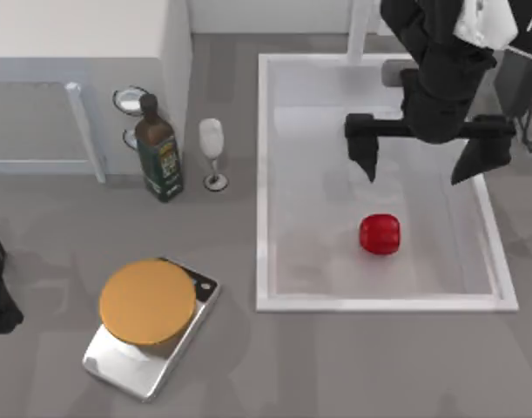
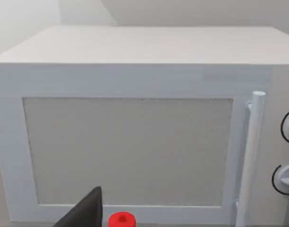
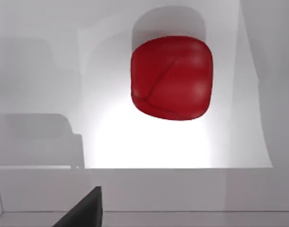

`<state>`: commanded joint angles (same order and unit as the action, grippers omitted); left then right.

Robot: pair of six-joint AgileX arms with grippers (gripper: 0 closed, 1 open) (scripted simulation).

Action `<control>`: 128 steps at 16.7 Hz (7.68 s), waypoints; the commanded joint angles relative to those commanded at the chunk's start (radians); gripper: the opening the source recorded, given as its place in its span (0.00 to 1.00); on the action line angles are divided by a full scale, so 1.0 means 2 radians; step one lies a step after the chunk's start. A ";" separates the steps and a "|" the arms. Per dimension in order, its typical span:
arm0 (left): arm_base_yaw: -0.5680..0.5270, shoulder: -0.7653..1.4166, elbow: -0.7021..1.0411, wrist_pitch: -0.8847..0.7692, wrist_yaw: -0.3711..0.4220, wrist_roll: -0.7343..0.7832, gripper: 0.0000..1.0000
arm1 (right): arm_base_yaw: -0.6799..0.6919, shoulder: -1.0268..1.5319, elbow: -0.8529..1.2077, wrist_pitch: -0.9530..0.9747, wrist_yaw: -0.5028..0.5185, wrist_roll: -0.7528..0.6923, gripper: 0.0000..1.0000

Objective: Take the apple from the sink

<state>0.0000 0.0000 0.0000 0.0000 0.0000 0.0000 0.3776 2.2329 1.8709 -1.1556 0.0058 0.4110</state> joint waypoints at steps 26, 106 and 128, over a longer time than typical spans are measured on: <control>0.000 0.000 0.000 0.000 0.000 0.000 1.00 | 0.016 0.166 -0.065 0.204 0.001 0.011 1.00; 0.000 0.000 0.000 0.000 0.000 0.000 1.00 | -0.210 -0.296 -0.234 -0.092 -0.003 -0.222 0.00; 0.000 0.000 0.000 0.000 0.000 0.000 1.00 | -0.210 -0.258 -0.405 0.120 -0.003 -0.221 0.53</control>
<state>0.0000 0.0000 0.0000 0.0000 0.0000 0.0000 -0.0427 1.7168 1.0609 -0.9149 0.0002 -0.0304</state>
